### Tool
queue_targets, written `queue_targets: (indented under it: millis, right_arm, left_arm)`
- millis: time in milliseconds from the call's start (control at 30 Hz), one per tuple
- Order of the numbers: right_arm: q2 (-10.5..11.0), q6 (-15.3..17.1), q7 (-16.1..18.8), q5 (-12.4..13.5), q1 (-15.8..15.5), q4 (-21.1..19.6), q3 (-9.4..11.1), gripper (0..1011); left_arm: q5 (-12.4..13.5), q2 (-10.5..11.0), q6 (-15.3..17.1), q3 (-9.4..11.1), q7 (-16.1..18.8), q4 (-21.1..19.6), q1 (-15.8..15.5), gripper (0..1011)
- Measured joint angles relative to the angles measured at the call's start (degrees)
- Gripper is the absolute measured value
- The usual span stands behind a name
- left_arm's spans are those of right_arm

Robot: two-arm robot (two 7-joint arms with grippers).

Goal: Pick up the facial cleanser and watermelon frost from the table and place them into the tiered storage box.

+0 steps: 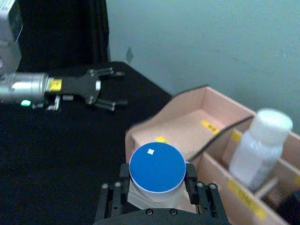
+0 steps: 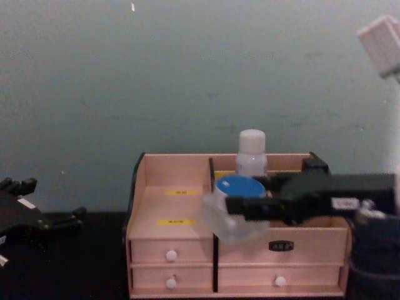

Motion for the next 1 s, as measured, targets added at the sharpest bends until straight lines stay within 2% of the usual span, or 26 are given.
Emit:
queue_targets:
  millis: [200,433,533,767,1000]
  right_arm:
    - [-4.4,0.1,0.3,-0.2,5.5,5.5,-1.7,708]
    - [-8.4,-0.2,0.8,-0.4,10.5,11.9,-3.1,708]
    - [-9.8,-0.4,1.0,-0.5,12.0,14.3,-3.5,708]
    - [-14.6,-0.7,1.0,-1.1,16.6,22.8,-4.6,708]
    - [-18.3,-0.7,0.1,-2.1,19.7,29.7,-4.9,708]
  left_arm:
    - [0.0,0.0,0.0,0.0,0.0,0.0,0.0,1001]
    - [0.0,0.0,0.0,0.0,0.0,0.0,0.0,1001]
    - [0.0,0.0,0.0,0.0,0.0,0.0,0.0,1001]
    - [0.0,0.0,0.0,0.0,0.0,0.0,0.0,1001]
    - [0.0,0.0,0.0,0.0,0.0,0.0,0.0,1001]
